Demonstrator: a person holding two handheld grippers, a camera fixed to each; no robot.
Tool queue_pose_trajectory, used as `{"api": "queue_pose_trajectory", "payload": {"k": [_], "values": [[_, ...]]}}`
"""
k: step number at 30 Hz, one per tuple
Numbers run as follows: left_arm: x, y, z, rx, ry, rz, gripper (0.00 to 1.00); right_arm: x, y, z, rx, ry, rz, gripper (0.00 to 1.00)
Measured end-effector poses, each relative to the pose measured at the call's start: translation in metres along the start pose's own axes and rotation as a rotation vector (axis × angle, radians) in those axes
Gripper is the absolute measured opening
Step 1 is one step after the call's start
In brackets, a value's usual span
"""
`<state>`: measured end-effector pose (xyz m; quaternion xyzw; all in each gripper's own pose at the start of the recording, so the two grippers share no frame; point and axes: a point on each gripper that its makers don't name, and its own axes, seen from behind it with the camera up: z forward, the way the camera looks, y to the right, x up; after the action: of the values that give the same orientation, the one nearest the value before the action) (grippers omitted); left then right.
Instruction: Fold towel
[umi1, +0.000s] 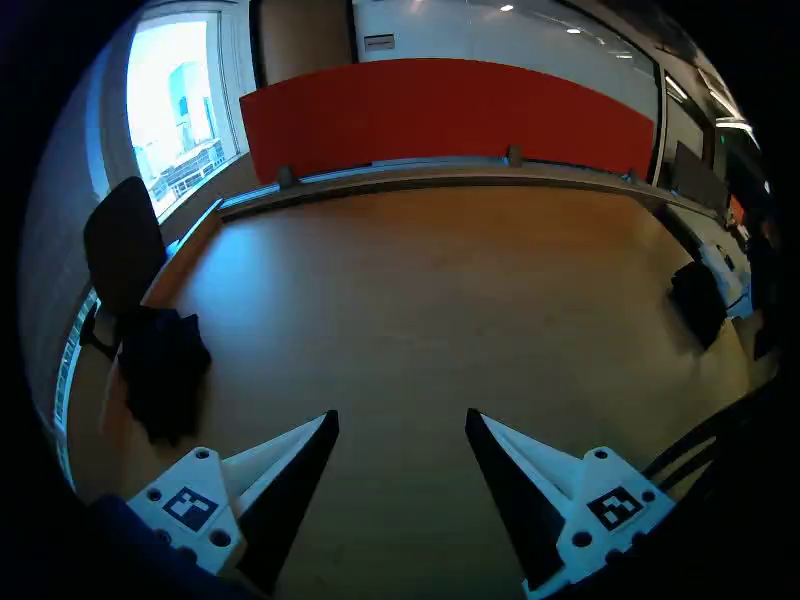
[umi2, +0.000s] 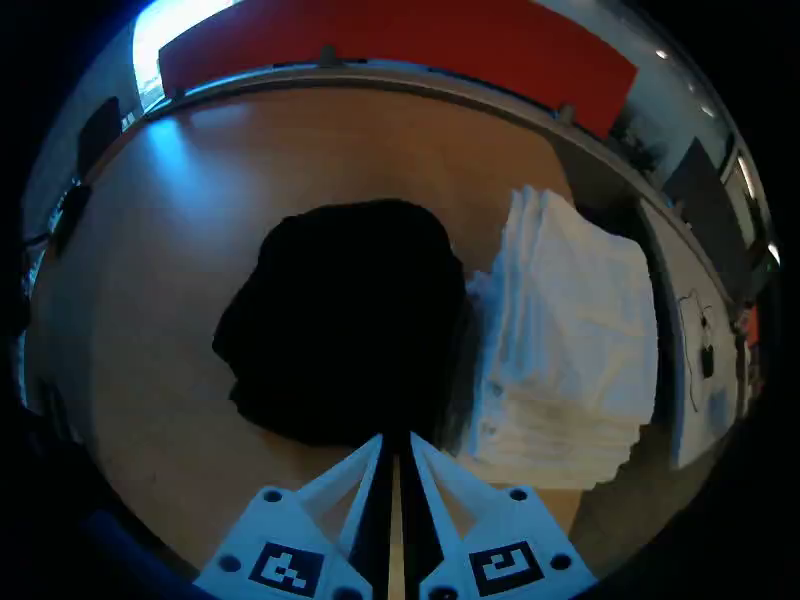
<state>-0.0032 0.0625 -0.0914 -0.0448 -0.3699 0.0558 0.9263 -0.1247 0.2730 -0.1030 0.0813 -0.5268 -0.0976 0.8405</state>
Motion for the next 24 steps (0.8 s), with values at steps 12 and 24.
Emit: {"api": "queue_pose_trajectory", "payload": {"k": [12,24], "values": [[-0.002,-0.006,-0.001,0.011,-0.005,0.008,0.94,-0.006,0.002,0.022,-0.052,-0.019,0.069,0.05],[0.0,-0.004,-0.001,0.007,-0.003,0.015,0.94,-0.007,0.004,0.029,-0.076,-0.01,0.102,0.07]]}}
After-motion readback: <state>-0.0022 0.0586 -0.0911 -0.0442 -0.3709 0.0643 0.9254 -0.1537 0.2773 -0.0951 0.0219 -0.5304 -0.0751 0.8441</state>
